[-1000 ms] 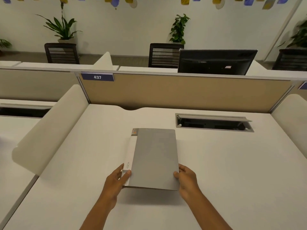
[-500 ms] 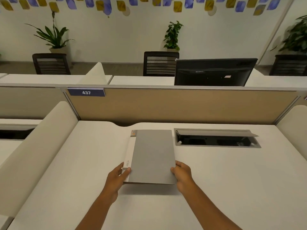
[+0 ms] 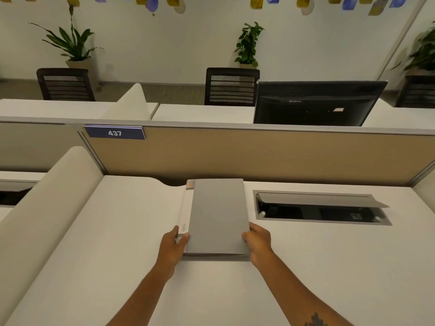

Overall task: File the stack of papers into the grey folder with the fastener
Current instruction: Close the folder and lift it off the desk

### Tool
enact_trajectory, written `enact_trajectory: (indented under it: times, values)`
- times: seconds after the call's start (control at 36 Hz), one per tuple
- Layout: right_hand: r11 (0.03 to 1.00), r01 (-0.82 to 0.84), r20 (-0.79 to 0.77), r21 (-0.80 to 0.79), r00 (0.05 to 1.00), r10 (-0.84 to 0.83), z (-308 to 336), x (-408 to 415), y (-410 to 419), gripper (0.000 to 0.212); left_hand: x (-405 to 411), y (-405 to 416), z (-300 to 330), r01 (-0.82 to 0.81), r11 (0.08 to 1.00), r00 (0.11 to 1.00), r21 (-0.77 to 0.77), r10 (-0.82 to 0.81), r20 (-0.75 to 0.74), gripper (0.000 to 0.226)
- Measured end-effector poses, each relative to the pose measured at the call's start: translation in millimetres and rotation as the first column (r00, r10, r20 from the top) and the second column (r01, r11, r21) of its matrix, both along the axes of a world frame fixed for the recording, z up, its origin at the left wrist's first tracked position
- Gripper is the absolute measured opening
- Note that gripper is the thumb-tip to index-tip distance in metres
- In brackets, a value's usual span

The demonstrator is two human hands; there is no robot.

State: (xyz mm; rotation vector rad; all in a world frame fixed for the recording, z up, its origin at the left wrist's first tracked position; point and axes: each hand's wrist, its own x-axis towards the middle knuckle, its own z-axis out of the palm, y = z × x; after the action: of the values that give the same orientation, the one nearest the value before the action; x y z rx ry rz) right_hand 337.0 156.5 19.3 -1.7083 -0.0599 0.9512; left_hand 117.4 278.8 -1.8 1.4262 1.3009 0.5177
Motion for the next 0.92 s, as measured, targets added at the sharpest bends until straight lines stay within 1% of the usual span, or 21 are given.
enact_trajectory:
  times: [0.06,0.17,0.25,0.33,0.42,0.47,0.56,0.64,0.69,0.78,0.81,0.92]
  values:
    - [0.999,-0.029,0.038,-0.028,0.999,0.030,-4.1,2.5,4.4,0.037,3.8,7.8,-6.0,0.012,0.999,0.999,0.043,-0.011,-0.035,0.029]
    - [0.995,-0.070,0.100,-0.069,0.992,0.077,-14.1,7.3,11.3,0.032,10.7,20.4,-17.0,0.004,0.997,0.996,0.071,0.002,-0.088,0.026]
    - [0.994,-0.073,0.125,-0.085,0.989,0.083,-17.9,9.7,13.7,0.033,14.7,25.5,-19.2,-0.008,0.993,0.985,0.120,0.028,-0.169,0.036]
    - [0.993,-0.079,0.139,-0.086,0.986,0.090,-21.3,11.7,16.8,0.031,17.6,30.8,-22.8,-0.001,0.991,0.974,0.134,0.031,-0.224,0.048]
    - [0.993,-0.086,0.160,-0.075,0.982,0.097,-22.0,12.2,18.6,0.027,17.8,33.7,-25.3,0.003,0.993,0.972,0.119,0.025,-0.233,0.054]
    - [0.992,-0.095,0.179,-0.079,0.978,0.108,-21.9,13.2,19.8,0.023,19.2,35.1,-25.3,0.007,0.993,0.971,0.117,0.021,-0.236,0.052]
    - [0.985,-0.130,0.226,-0.115,0.962,0.154,-22.5,14.3,19.9,0.012,19.6,34.7,-23.5,-0.015,0.993,0.976,0.116,0.040,-0.215,0.053]
    - [0.971,-0.167,0.293,-0.169,0.932,0.212,-25.6,15.8,16.5,0.010,17.2,33.0,-21.5,-0.047,0.993,0.978,0.108,0.068,-0.196,0.059]
    - [0.967,-0.180,0.312,-0.179,0.922,0.229,-27.4,16.3,10.9,0.018,14.4,30.4,-21.8,-0.039,0.994,0.981,0.104,0.058,-0.184,0.058]
    - [0.963,-0.181,0.310,-0.200,0.921,0.237,-24.3,15.7,-3.5,0.047,5.1,20.6,-19.3,-0.026,0.990,0.976,0.141,0.055,-0.209,0.056]
    - [0.959,-0.181,0.314,-0.218,0.917,0.244,-24.4,16.8,-7.5,0.052,2.5,18.8,-20.7,-0.026,0.987,0.971,0.157,0.062,-0.230,0.055]
    - [0.945,-0.230,0.385,-0.234,0.870,0.307,-17.2,15.4,-35.0,0.054,-11.5,-2.2,-13.4,0.032,0.975,0.955,0.221,0.035,-0.293,0.053]
